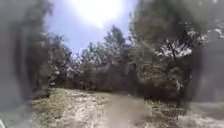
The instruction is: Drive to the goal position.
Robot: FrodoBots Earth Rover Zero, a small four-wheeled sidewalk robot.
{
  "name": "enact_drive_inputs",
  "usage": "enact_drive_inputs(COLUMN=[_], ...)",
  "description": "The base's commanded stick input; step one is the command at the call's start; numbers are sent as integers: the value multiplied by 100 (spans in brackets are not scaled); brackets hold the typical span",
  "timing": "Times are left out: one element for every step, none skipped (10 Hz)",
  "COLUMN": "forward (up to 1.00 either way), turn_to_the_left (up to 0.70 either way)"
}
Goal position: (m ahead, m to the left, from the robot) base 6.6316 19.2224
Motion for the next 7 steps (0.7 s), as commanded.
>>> enact_drive_inputs(forward=[85, 85, 85, 85, 85, 85, 85], turn_to_the_left=[1, 12, 30, 11, 0, 34, 21])
